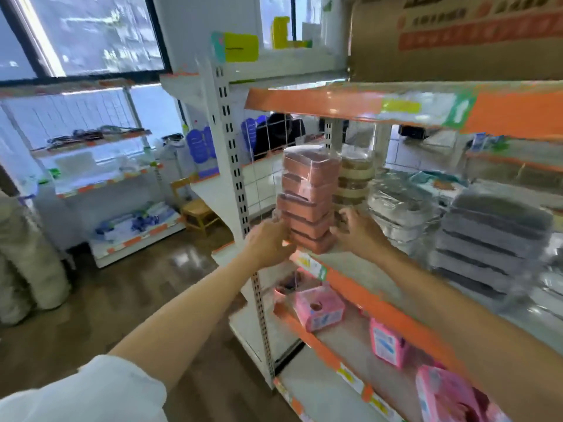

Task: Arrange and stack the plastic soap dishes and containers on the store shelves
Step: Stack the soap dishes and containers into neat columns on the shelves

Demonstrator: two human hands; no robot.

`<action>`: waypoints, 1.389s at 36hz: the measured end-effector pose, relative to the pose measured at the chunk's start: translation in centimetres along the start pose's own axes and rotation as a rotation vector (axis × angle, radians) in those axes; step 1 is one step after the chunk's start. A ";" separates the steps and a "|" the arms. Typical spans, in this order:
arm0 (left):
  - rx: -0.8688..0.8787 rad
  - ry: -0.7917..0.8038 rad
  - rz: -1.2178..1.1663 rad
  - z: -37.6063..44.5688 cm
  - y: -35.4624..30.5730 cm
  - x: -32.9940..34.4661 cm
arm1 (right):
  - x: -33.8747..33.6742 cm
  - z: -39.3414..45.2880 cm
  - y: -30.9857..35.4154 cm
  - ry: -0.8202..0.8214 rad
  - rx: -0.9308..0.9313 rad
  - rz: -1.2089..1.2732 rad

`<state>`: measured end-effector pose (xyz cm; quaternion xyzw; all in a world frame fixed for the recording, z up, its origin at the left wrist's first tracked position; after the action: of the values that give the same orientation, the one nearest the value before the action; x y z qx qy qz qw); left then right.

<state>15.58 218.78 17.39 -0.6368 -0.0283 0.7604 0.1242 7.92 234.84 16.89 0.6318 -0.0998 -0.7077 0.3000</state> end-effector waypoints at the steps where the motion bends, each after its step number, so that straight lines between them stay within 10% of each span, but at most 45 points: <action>1: -0.003 -0.026 -0.009 1.1 0.9 -1.3 | -0.6 1.5 0.7 -0.031 -0.002 0.030; 35: 0.649 -0.139 -0.167 15.2 5.9 -7.9 | -4.4 12.6 5.2 -0.263 0.483 0.042; 50: 0.896 0.225 -0.269 18.3 0.5 -4.2 | -7.2 3.6 1.8 -0.523 0.705 0.349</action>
<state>-1.69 219.49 24.76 -0.5896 0.2338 0.6011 0.4862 5.18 236.52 24.48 0.4697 -0.5106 -0.7051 0.1465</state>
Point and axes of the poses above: each hand's wrist, its own z-axis towards the middle knuckle, its own x-axis out of the palm, y = z × x, the point moved 9 cm from there along z, towards the middle knuckle, and after that the axes turned 10 degrees about x, right-handed, at the moved point
